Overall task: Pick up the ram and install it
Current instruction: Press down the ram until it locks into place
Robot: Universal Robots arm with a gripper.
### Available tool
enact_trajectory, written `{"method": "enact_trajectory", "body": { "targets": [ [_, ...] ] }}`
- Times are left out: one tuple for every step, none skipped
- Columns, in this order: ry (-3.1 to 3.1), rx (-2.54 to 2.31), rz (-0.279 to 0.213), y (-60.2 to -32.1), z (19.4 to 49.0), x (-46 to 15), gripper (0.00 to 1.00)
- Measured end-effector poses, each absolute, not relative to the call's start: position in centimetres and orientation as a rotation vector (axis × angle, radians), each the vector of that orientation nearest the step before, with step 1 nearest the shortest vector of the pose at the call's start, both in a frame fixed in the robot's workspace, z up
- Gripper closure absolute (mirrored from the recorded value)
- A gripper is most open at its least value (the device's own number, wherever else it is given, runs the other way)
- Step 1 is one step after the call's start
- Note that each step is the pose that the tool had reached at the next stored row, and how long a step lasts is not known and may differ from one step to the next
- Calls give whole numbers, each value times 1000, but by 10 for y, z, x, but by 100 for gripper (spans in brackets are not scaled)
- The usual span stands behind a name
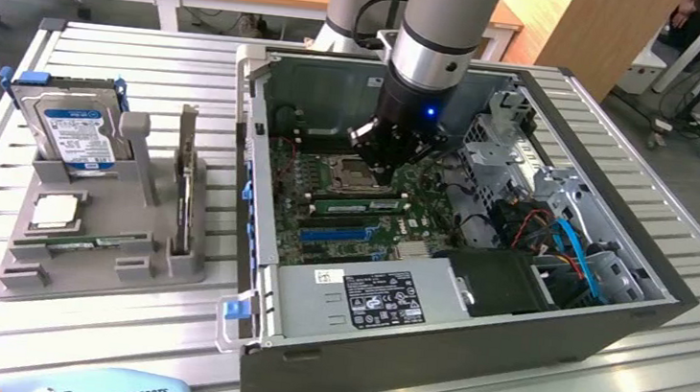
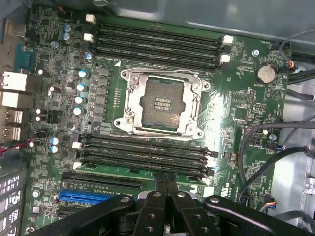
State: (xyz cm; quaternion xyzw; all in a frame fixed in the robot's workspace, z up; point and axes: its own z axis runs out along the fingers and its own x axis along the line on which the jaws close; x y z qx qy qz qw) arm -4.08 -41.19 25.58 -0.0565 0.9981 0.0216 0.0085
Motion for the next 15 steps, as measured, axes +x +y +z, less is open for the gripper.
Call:
{"method": "enact_trajectory", "body": {
  "targets": [
    [3119,-176,68,-412,256,-41,90],
    [3119,-176,68,-412,256,-41,90],
    [3119,-176,68,-412,256,-41,90],
    [3119,-176,68,-412,256,-41,90],
    [3119,-176,68,-412,256,-41,90],
    [3119,-176,68,-412,256,-41,90],
    [3119,-176,68,-412,256,-41,90],
    [3120,-176,68,-412,256,-41,90],
    [3123,-176,68,-412,256,-41,90],
    [3127,-176,69,-412,256,-40,90],
    [3133,-176,69,-412,256,-40,90],
    [3141,-177,70,-412,256,-39,90],
    [3150,-177,71,-412,256,-39,90],
    [3158,-177,72,-412,256,-38,90],
    [3167,-177,73,-412,256,-38,90]
  ]
}}
